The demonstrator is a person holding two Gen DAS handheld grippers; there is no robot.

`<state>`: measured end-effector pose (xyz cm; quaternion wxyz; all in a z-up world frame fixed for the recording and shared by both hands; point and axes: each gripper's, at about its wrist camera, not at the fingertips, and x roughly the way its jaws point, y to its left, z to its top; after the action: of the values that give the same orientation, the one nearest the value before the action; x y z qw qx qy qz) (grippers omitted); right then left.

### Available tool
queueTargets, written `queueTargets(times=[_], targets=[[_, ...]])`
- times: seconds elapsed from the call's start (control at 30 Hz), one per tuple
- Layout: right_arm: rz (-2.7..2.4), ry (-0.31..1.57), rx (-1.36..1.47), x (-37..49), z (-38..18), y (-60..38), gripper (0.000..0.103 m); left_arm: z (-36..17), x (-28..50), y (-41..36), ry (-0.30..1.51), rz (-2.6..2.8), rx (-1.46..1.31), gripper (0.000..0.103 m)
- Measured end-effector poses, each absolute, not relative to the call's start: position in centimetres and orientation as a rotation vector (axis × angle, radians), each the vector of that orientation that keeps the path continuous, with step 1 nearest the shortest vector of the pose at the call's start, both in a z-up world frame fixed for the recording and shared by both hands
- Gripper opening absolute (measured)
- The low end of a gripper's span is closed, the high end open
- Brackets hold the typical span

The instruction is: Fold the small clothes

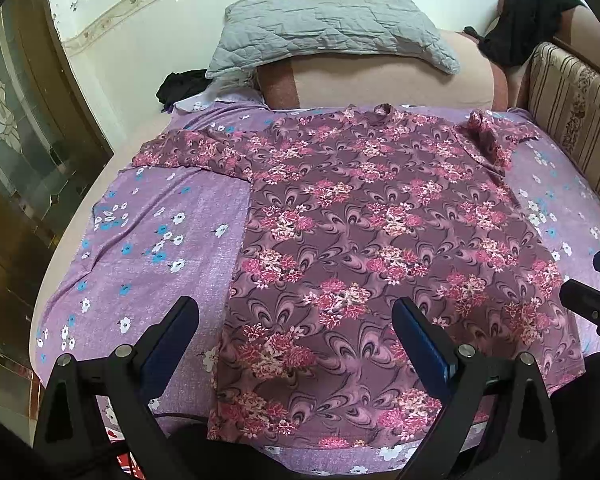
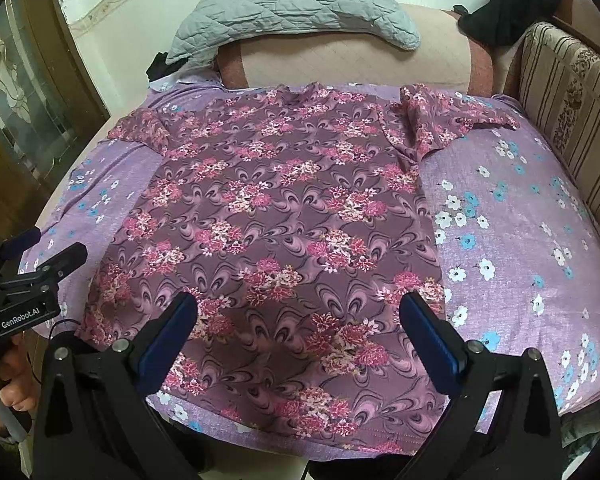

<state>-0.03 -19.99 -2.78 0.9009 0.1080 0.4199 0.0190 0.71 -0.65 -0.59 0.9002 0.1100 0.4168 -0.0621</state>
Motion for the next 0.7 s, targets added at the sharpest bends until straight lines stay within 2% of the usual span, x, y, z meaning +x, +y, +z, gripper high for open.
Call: queueTargets(times=[0.7], targets=[[0.046, 0.86, 0.233, 0.06, -3.19, -20.01, 0.101, -1.15, 1.48, -1.29, 0.912, -0.103, 0.297, 0.098]])
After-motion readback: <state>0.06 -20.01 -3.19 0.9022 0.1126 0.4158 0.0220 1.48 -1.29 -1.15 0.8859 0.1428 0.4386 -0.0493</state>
